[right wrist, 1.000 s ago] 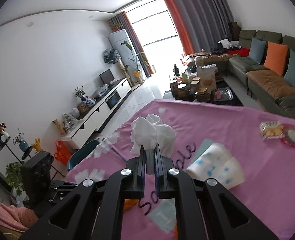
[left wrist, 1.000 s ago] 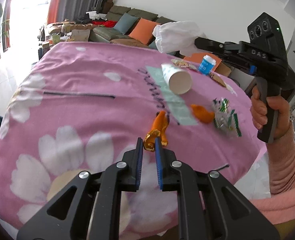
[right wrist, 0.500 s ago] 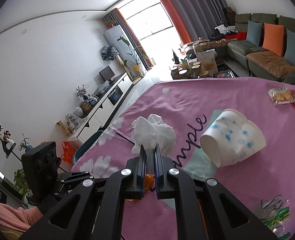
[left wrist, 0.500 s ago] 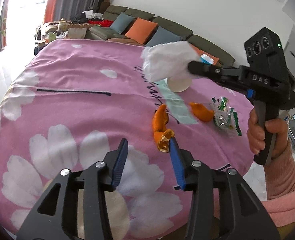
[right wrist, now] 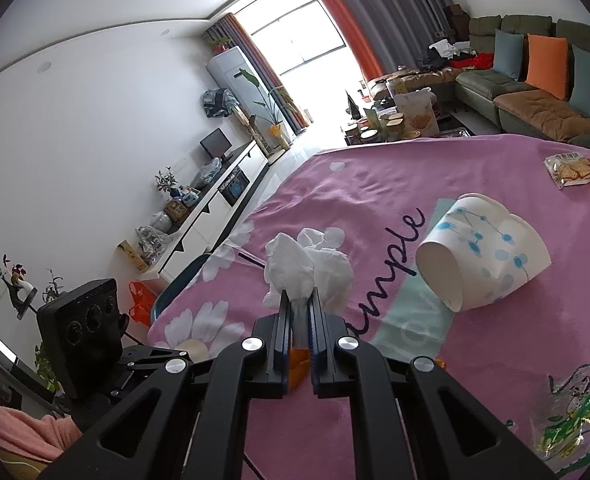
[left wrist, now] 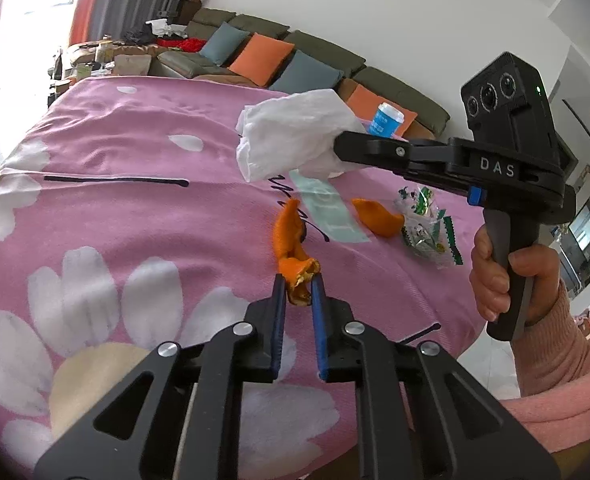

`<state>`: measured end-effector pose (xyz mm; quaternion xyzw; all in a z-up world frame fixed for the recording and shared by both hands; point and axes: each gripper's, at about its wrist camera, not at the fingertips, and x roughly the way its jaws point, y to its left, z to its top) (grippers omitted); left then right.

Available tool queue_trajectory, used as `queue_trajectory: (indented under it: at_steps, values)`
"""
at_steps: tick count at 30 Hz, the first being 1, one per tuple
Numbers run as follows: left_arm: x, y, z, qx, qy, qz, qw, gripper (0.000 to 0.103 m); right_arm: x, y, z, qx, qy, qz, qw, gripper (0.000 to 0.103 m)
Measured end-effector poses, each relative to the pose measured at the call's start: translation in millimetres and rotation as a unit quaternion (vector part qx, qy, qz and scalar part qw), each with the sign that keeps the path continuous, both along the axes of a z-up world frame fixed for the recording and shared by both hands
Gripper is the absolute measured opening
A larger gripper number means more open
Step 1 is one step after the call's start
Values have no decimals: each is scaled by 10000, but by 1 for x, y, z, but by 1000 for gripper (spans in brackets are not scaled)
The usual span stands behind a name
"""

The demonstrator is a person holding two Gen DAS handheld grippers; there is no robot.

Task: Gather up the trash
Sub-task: 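Carry the orange peel and white tissue over the teal bin with both grippers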

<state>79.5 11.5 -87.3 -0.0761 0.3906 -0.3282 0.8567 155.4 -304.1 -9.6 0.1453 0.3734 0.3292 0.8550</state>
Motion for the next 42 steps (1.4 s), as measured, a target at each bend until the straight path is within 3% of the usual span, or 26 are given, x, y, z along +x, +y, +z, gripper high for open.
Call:
queue_trajectory:
  at_steps: [21,42]
  values:
    - [-36,79,38,29,-510,849,9951,8,-6,51,7,264,-103,626,9976,7]
    - [-58,166,73,93,-844,1949,9771,8,0,115,10,225,-91,1296,9913,7]
